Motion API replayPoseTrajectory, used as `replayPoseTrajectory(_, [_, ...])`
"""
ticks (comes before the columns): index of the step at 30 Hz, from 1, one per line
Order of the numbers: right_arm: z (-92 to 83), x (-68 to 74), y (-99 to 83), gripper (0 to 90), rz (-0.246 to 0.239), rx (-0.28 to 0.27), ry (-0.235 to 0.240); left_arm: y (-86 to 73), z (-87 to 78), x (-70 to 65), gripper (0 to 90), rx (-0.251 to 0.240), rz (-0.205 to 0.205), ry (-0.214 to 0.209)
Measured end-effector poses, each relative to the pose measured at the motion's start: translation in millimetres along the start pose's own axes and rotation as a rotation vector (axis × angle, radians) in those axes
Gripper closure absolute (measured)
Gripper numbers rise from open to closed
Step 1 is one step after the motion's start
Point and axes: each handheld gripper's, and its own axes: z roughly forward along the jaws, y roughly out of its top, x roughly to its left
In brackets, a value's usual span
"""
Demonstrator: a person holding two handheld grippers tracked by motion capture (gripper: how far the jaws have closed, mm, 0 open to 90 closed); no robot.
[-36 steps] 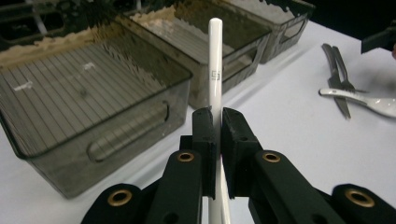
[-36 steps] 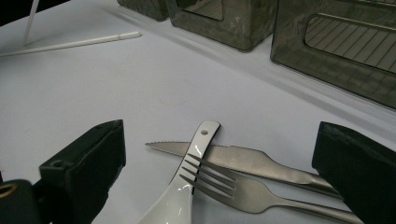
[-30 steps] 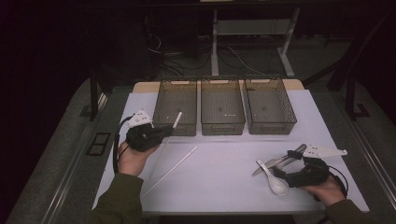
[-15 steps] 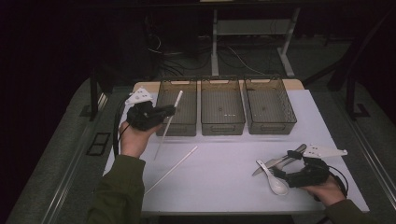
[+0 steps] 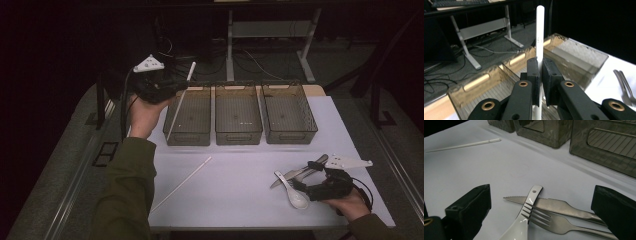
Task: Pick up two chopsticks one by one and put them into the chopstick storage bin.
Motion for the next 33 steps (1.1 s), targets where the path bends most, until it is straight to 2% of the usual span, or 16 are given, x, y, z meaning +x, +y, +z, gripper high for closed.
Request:
replayPoseTrajectory(9, [-1.0, -0.9, -0.3, 2.8, 0.005, -0.003, 0.006, 6.4, 22.4, 23.5, 83.6, 0.002, 0.0, 0.039])
replayPoseTrajectory(12, [-1.3, -1.7, -0.5, 2.8, 0.009, -0.006, 0.01, -1.3, 33.9, 34.4, 83.6, 0.031, -0.017, 0.054])
replayPoseTrajectory(16, [-1.9, -2.2, -0.9, 2.8, 0.012, -0.009, 0.011, -13.3, 44.8, 40.2, 83.5, 0.072, -0.021, 0.066])
replayPoseTrajectory(25, [-1.8, -2.5, -1.1, 2.8, 0.015, -0.008, 0.011, -39.7, 65.1, 45.1, 83.5, 0.154, -0.025, 0.076])
replayPoseTrajectory(27, [-1.6, -2.8, -1.2, 2.8, 0.015, -0.007, 0.012, -48.2, 71.4, 46.0, 83.5, 0.189, -0.026, 0.081])
replayPoseTrajectory(31, [-1.4, -2.7, -1.3, 2.8, 0.014, -0.002, 0.015, -54.8, 76.1, 46.9, 83.5, 0.195, -0.042, 0.082])
replayPoseTrajectory(33, [-1.5, -2.7, -1.3, 2.8, 0.015, -0.005, 0.014, -59.9, 80.5, 47.6, 83.5, 0.213, -0.046, 0.084])
